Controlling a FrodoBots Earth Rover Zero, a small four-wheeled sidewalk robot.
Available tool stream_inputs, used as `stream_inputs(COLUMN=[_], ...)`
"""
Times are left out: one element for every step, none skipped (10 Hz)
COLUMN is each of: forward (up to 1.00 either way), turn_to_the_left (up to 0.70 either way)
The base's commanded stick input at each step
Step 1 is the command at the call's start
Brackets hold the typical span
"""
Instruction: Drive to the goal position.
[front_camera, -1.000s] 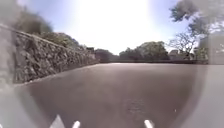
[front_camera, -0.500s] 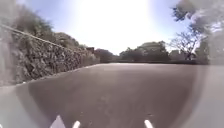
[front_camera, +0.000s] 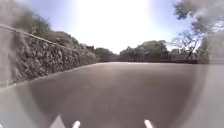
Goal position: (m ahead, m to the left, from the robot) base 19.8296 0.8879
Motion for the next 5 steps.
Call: stream_inputs(forward=[0.7, 0.7, 0.7, 0.7, 0.7], turn_to_the_left=[0.0, 0.0, 0.0, 0.0, 0.0])
